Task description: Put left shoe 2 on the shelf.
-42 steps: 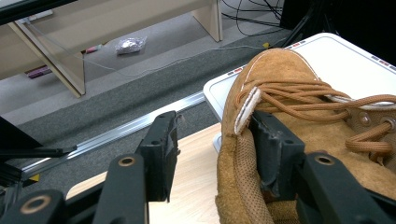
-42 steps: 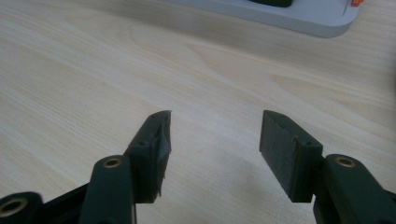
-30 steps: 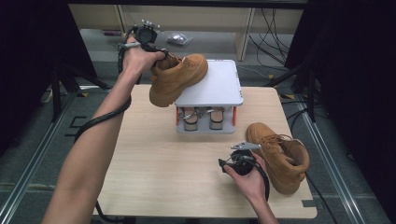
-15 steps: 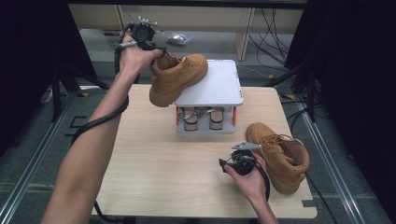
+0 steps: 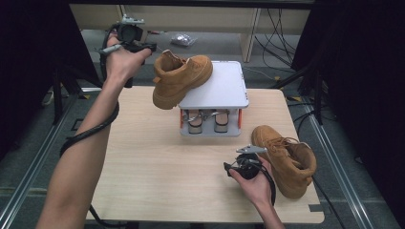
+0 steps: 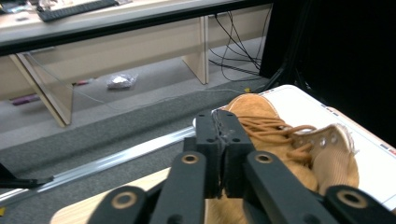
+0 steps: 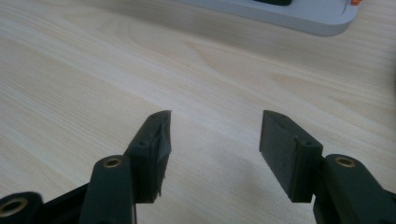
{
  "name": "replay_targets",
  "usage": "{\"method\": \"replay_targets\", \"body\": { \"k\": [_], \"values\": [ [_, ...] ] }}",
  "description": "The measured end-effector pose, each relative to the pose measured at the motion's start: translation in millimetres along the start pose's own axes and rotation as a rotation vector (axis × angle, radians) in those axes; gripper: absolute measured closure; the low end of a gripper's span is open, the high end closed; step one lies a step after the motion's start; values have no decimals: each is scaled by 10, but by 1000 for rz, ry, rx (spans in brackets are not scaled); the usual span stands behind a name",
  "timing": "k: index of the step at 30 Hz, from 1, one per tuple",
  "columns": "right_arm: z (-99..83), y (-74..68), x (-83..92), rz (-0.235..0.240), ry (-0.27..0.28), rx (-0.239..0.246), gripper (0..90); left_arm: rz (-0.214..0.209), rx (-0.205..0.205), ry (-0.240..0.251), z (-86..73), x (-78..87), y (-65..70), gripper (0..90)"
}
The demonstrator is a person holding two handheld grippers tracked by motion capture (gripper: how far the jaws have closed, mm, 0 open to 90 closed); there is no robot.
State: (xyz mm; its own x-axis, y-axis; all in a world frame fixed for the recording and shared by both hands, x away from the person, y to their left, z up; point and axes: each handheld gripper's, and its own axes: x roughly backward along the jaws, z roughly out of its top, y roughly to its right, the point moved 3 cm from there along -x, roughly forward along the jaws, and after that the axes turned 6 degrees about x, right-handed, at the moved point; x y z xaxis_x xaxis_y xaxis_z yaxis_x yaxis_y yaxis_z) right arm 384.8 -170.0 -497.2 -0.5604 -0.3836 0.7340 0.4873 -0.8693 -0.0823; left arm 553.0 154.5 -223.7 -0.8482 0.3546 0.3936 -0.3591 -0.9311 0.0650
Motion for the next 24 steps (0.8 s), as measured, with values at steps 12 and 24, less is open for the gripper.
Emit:
{"method": "replay_targets", "body": {
  "k": [12, 24],
  "values": [
    [5, 12, 2, -11, -2, 37, 447, 29, 4, -53, -551, 88, -262, 899],
    [0, -6, -1, -3, -7, 38, 447, 21, -9, -173, -1304, -13, -301, 900]
  ]
}}
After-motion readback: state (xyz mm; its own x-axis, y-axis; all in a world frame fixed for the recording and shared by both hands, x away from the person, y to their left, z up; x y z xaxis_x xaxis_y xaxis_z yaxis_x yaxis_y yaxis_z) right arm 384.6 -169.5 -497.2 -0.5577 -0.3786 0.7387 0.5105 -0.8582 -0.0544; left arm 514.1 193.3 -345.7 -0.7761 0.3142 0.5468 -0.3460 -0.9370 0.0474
